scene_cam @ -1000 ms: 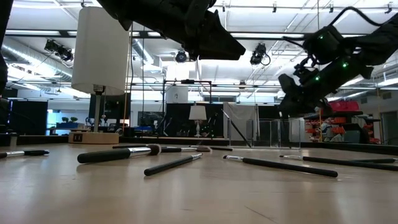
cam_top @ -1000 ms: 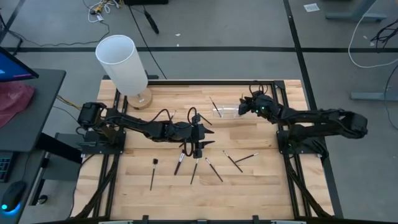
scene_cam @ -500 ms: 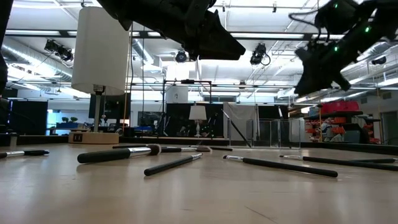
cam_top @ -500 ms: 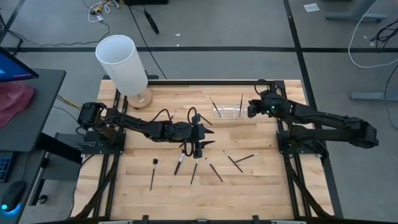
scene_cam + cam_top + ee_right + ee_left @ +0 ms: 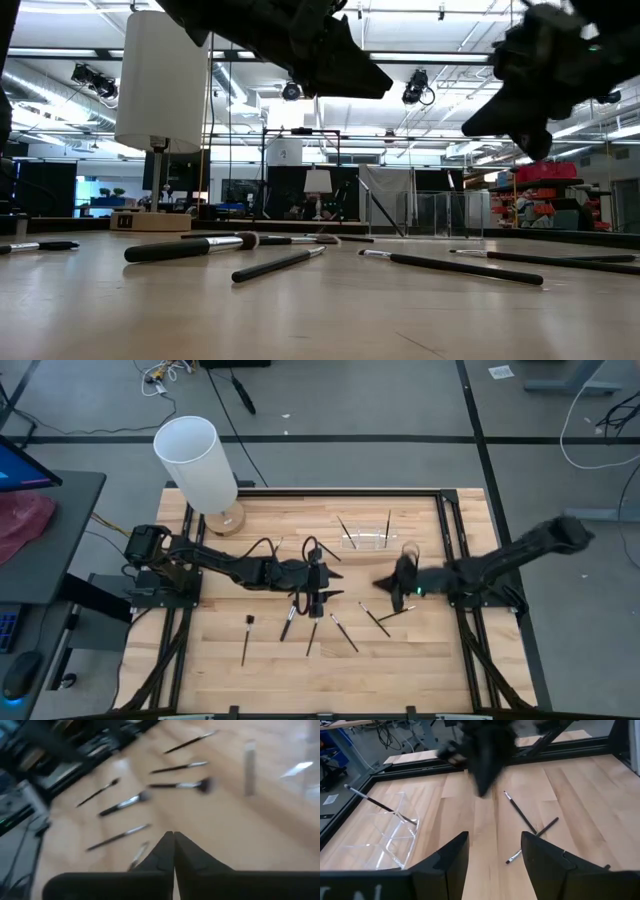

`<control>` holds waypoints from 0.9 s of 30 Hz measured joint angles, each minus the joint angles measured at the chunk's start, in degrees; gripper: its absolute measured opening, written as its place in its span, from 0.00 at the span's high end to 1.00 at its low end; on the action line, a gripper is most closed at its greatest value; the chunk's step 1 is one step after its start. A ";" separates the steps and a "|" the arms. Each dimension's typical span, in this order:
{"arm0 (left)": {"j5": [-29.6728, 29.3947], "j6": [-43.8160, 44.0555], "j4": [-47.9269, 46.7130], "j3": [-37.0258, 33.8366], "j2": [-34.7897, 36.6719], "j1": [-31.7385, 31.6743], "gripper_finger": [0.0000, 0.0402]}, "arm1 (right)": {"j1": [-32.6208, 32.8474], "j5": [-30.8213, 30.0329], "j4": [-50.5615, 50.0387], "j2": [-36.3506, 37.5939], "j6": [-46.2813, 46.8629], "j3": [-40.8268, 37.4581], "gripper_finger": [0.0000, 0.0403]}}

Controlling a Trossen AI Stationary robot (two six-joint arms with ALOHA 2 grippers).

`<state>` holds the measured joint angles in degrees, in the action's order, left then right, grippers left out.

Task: Put items in baskets/containers
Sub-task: Put the black eyeshadow brush into the transparent organizer

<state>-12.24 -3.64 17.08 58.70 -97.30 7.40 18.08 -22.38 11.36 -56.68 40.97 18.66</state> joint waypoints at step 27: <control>0.08 0.02 -0.02 0.00 -0.20 -0.04 0.54 | 12.39 -11.20 5.91 -32.46 -6.49 10.01 0.68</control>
<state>-12.16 -3.62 17.06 58.70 -97.49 7.36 30.47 -33.58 17.26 -89.14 34.48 28.67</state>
